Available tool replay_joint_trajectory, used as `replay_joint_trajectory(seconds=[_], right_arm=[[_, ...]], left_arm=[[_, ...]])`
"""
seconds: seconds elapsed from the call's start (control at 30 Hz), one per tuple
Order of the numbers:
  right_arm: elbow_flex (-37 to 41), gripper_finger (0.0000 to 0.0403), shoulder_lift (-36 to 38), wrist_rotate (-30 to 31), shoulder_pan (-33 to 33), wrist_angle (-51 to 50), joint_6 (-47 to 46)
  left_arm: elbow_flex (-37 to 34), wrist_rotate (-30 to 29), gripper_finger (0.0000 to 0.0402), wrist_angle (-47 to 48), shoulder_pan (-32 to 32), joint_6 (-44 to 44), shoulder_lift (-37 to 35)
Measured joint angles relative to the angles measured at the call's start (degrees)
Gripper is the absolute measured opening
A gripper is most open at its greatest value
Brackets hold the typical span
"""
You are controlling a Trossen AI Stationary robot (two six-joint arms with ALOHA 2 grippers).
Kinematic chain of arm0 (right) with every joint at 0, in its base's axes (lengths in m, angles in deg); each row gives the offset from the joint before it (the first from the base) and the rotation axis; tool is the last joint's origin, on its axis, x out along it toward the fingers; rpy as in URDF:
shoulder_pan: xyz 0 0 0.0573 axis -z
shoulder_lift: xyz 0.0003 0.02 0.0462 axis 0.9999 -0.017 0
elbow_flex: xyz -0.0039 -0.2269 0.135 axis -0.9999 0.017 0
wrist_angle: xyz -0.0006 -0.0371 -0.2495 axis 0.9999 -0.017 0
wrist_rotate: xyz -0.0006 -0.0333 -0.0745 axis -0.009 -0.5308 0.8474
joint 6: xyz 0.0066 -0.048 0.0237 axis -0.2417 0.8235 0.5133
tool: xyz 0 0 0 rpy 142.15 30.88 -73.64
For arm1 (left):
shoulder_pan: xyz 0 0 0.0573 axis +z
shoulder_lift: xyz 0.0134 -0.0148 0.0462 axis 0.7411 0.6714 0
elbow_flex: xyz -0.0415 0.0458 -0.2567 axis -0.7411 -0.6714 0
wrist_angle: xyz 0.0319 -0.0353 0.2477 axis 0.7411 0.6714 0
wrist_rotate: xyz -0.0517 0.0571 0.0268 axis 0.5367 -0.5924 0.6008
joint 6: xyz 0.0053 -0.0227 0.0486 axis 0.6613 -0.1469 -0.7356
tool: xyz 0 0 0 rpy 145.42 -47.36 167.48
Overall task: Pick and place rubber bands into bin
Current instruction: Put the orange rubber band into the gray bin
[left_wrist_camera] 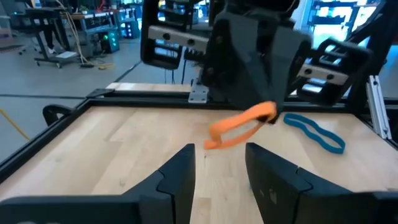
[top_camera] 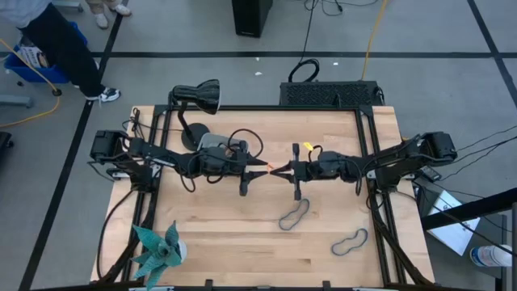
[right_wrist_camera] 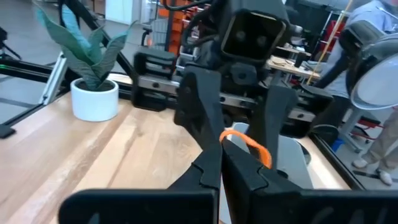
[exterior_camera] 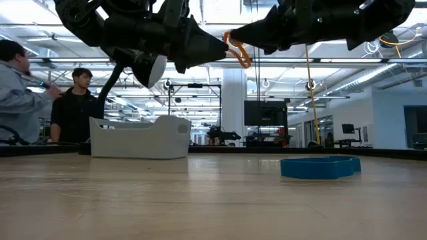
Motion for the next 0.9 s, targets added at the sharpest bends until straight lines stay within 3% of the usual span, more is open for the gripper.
replay_joint_trajectory(seconds=[0.9], right_arm=[[0.0,0.0000,0.0,-0.1,0.2,1.8,-1.3]], left_arm=[[0.0,-2.6,0.0147,-4.8,0.3,0.0,0.0]])
